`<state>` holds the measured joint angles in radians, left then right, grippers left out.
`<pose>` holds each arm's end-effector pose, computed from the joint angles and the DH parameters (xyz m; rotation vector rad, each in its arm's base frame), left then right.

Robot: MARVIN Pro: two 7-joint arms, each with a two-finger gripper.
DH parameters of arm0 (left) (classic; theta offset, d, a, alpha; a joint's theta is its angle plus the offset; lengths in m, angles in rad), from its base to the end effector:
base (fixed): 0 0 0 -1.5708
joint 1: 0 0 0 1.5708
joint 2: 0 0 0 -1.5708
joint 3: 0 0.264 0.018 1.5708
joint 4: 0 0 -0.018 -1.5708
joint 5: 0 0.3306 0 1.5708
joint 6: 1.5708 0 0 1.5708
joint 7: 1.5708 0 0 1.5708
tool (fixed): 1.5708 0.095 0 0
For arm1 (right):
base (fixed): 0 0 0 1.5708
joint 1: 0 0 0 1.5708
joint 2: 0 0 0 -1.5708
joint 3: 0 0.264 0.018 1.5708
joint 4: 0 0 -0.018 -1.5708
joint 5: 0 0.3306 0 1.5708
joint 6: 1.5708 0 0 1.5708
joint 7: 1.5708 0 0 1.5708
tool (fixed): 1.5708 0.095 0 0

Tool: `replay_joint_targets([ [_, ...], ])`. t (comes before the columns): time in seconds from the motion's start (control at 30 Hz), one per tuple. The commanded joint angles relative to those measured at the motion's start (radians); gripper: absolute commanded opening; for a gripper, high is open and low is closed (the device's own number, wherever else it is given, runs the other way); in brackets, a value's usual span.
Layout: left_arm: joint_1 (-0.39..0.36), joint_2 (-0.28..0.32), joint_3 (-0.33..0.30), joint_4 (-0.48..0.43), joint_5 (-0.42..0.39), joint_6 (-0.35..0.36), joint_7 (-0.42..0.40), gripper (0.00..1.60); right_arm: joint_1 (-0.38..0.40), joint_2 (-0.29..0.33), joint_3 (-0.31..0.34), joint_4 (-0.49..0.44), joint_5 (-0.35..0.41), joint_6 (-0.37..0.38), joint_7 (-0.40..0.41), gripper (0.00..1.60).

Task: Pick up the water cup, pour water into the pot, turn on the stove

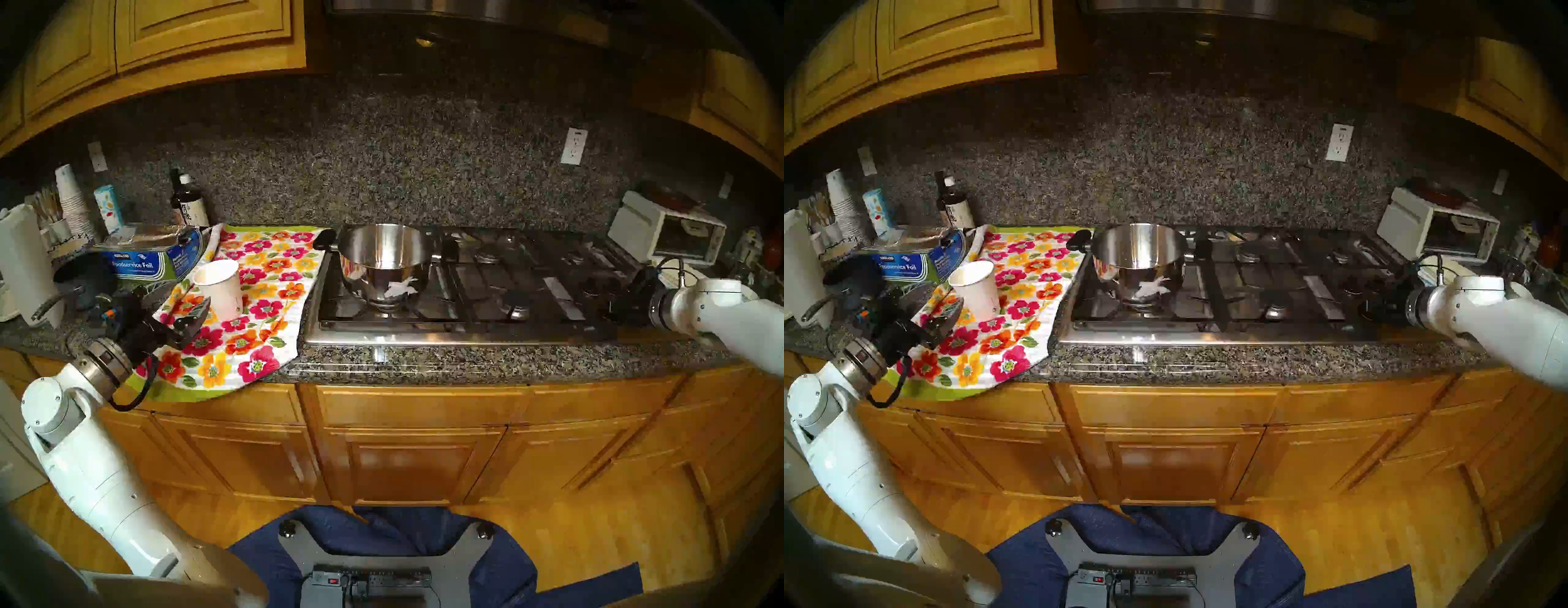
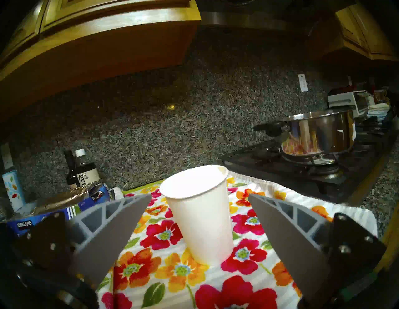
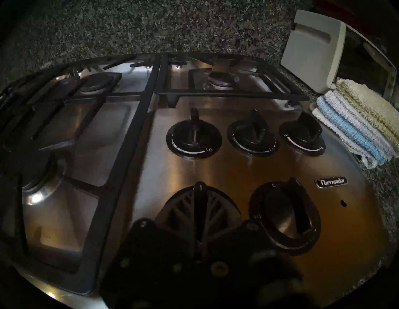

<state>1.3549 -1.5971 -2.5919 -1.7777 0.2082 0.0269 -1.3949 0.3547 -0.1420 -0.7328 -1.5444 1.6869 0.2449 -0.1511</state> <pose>0.3134 0.2578 -0.1734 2.0448 -0.6250 2.2335 0.4363 -0.2578 -0.1706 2.7430 -0.0501 1.4009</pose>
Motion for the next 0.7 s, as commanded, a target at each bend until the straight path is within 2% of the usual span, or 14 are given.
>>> replay_joint_targets([
  [0.0, -0.024, 0.008, 0.002, -0.022, -0.018, 0.002, -0.001, 1.6, -0.022, -0.077, -0.002, -0.006, 0.019, -0.023, 0.044, 0.0],
  [0.27, -0.024, 0.008, 0.002, -0.022, -0.018, 0.002, -0.001, 1.6, -0.035, -0.082, -0.007, 0.001, 0.014, -0.038, 0.066, 0.0],
  [0.53, -0.024, 0.008, 0.002, -0.022, -0.018, 0.002, -0.001, 1.6, 0.003, 0.008, -0.002, -0.039, -0.069, -0.011, 0.117, 0.0],
  [0.67, -0.024, 0.008, 0.002, -0.022, -0.018, 0.002, -0.001, 1.6, 0.016, 0.019, -0.014, -0.031, -0.116, -0.012, 0.156, 0.0],
])
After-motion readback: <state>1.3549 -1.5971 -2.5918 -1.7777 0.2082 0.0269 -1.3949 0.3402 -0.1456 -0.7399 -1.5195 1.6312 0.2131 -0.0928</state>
